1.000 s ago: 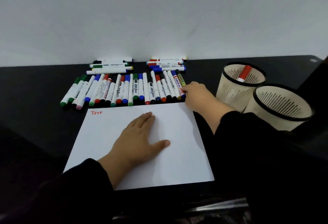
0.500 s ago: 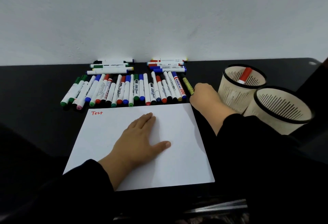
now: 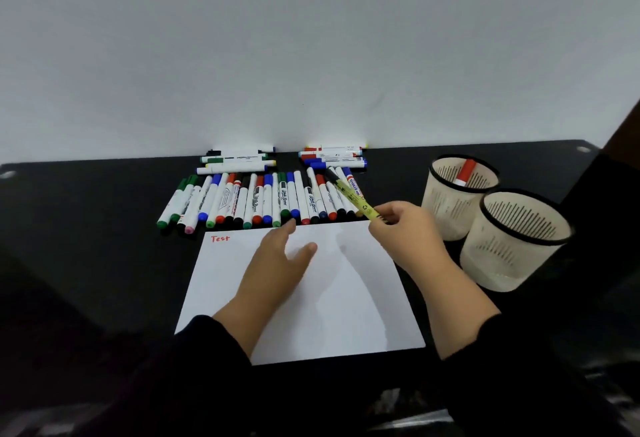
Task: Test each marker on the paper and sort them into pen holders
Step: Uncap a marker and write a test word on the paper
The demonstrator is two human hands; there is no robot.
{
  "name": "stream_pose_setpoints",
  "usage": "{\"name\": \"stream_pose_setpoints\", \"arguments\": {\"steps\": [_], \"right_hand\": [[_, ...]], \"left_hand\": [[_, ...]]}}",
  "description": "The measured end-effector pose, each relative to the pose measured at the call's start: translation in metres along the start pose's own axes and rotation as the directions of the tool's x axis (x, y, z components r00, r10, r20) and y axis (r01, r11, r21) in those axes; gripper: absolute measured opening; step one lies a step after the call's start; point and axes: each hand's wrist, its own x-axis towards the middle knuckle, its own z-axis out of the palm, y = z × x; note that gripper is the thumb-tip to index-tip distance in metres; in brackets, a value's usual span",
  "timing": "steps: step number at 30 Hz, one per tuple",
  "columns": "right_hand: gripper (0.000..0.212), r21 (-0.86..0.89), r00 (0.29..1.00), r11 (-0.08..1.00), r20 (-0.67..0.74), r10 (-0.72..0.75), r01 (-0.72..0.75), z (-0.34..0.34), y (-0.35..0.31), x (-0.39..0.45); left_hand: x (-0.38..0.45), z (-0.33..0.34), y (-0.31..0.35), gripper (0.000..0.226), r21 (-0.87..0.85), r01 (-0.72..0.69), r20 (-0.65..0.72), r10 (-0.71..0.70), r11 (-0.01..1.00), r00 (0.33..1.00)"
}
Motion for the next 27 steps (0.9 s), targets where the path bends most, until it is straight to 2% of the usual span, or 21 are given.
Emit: {"name": "stream_pose_setpoints", "arguments": {"steps": [3, 6, 8, 9, 12, 15, 18, 20, 21, 25, 27], "right_hand": [[0.02, 0.153, 0.995, 0.985, 0.066, 0.074, -0.083, -0.005, -0.006, -0.019], [0.017, 0.246, 0.987, 0.96, 0.121, 0.104, -0.131, -0.003, -0.015, -0.03], [0.019, 0.296, 0.986, 0.946, 0.136, 0.095, -0.132, 0.002, -0.021, -0.033], [0.02, 0.32, 0.986, 0.938, 0.141, 0.09, -0.132, 0.005, -0.023, -0.033], [0.023, 0.418, 0.983, 0.893, 0.147, 0.112, -0.164, 0.019, -0.025, -0.029], [0.021, 0.551, 0.976, 0.806, 0.145, 0.163, -0.217, 0.037, -0.026, -0.026], [0.018, 0.731, 0.951, 0.612, 0.181, 0.251, -0.301, 0.057, -0.029, -0.028], [0.018, 0.784, 0.928, 0.504, 0.251, 0.277, -0.363, 0.07, -0.032, -0.031], [0.019, 0.768, 0.922, 0.513, 0.285, 0.262, -0.383, 0.076, -0.032, -0.034], [0.029, 0.625, 0.91, 0.678, 0.38, 0.168, -0.386, 0.102, -0.04, -0.044], [0.03, 0.61, 0.912, 0.699, 0.381, 0.153, -0.373, 0.109, -0.044, -0.046]], "left_hand": [[-0.008, -0.021, 0.006, 0.051, -0.185, 0.046, -0.089, -0.064, 0.982, 0.994], [-0.011, -0.039, 0.006, 0.047, -0.337, 0.162, -0.042, -0.186, 0.927, 0.982], [-0.011, -0.051, 0.006, 0.041, -0.462, 0.291, -0.01, -0.333, 0.838, 0.943], [-0.012, -0.057, 0.003, 0.037, -0.472, 0.341, -0.005, -0.39, 0.813, 0.921], [-0.022, -0.071, -0.008, 0.025, -0.282, 0.334, 0.069, -0.328, 0.899, 0.942], [-0.032, -0.08, -0.014, 0.026, -0.177, 0.288, 0.145, -0.265, 0.941, 0.953], [-0.035, -0.081, -0.019, 0.024, -0.144, 0.3, 0.172, -0.275, 0.943, 0.946], [-0.035, -0.081, -0.023, 0.025, -0.159, 0.317, 0.153, -0.294, 0.935, 0.943], [-0.035, -0.081, -0.024, 0.025, -0.17, 0.319, 0.147, -0.296, 0.932, 0.944], [-0.032, -0.082, -0.028, 0.022, -0.21, 0.306, 0.148, -0.28, 0.929, 0.949], [-0.031, -0.082, -0.029, 0.022, -0.188, 0.297, 0.167, -0.267, 0.936, 0.949]]}}
